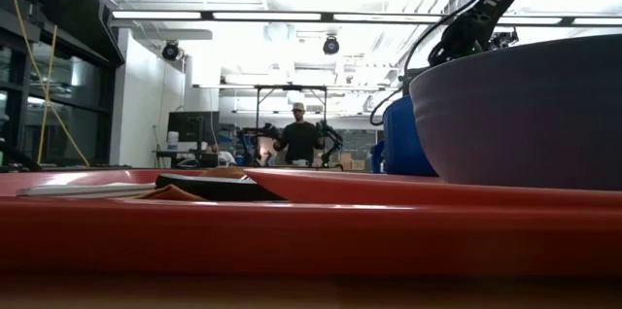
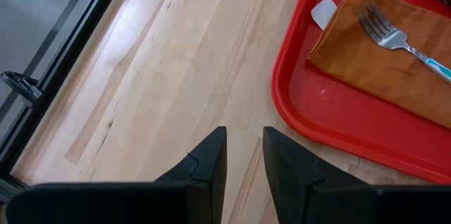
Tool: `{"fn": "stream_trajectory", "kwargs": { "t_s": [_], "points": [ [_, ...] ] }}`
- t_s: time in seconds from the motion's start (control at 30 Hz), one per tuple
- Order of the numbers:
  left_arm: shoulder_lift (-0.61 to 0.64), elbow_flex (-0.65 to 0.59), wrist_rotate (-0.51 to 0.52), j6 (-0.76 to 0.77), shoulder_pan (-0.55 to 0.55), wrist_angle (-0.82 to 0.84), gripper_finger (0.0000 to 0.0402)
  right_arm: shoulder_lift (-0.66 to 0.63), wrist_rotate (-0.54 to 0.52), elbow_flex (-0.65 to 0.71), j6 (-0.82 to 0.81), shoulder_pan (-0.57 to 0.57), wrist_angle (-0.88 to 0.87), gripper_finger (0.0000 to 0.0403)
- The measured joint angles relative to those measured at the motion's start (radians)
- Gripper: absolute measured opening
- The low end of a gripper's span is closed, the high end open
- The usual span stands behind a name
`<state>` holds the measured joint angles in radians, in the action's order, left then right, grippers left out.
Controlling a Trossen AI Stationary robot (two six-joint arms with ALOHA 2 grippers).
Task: Set up tray
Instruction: Put the blue spoon on top of the orange napkin on the serving tray
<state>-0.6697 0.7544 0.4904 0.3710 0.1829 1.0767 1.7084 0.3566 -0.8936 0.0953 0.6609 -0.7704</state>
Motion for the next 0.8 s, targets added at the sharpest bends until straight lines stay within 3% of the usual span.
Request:
{"fn": "stream_trajectory", "kwargs": {
  "t_s": [0.27,0.67,0.8],
  "points": [
    [0.000,0.000,0.000,0.000,0.000,0.000,0.0124,0.000,-0.007,0.000,-0.013,0.000,0.000,0.0099],
    [0.000,0.000,0.000,0.000,0.000,0.000,0.0124,0.001,-0.010,0.002,-0.010,-0.003,-0.026,0.0007],
    [0.000,0.000,0.000,0.000,0.000,-0.001,0.0124,0.001,-0.027,0.001,-0.006,-0.002,-0.030,0.0004]
  ]
}}
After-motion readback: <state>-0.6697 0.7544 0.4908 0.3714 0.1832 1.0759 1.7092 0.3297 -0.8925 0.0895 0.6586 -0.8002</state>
